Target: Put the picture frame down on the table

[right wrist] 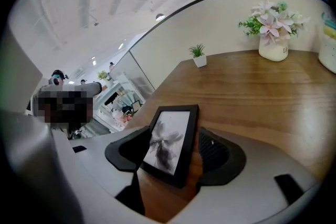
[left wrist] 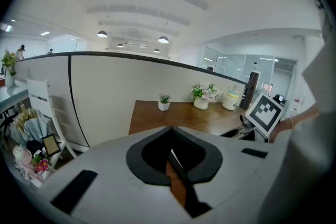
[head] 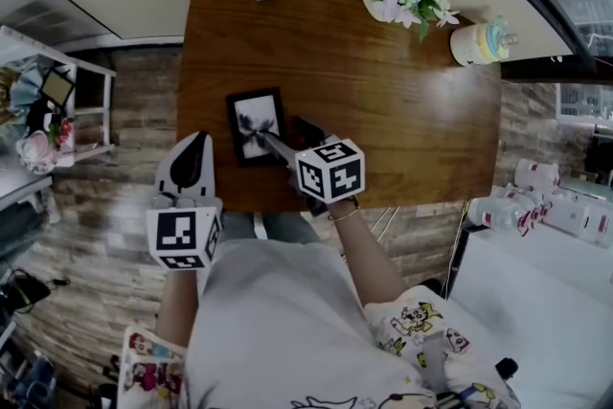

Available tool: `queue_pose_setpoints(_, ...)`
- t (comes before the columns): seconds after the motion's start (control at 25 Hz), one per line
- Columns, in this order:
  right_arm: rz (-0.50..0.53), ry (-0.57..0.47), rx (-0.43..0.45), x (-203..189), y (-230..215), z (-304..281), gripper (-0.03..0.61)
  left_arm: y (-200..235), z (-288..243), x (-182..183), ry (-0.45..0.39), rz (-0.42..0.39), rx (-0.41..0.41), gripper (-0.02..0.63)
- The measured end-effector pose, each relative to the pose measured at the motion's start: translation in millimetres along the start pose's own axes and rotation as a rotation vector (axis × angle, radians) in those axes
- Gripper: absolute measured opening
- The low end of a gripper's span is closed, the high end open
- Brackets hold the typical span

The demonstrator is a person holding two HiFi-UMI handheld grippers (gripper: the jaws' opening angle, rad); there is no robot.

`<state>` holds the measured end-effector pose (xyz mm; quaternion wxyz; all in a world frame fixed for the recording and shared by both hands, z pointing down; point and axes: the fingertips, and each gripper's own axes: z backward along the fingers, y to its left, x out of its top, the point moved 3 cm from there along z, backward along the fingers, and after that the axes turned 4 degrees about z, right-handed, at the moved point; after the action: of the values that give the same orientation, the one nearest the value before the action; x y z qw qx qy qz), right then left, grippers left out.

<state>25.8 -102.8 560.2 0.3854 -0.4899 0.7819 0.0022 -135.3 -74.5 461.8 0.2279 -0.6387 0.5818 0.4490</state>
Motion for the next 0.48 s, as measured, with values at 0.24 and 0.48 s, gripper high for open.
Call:
queue_pose_setpoints(0.24, 0.023, -0.067, -0.001, 19.6, 4.7, 21.9, 0.253, -5.0, 6.7, 12.3, -0.026, -0.015, -0.001, 0.003)
queue_pose_setpoints(0.48, 0.053, -0.169, 0.02, 47.4, 13.6, 53.2, 0.253, -10.4, 13.8, 33.8, -0.071, -0.054, -0.009, 0.003)
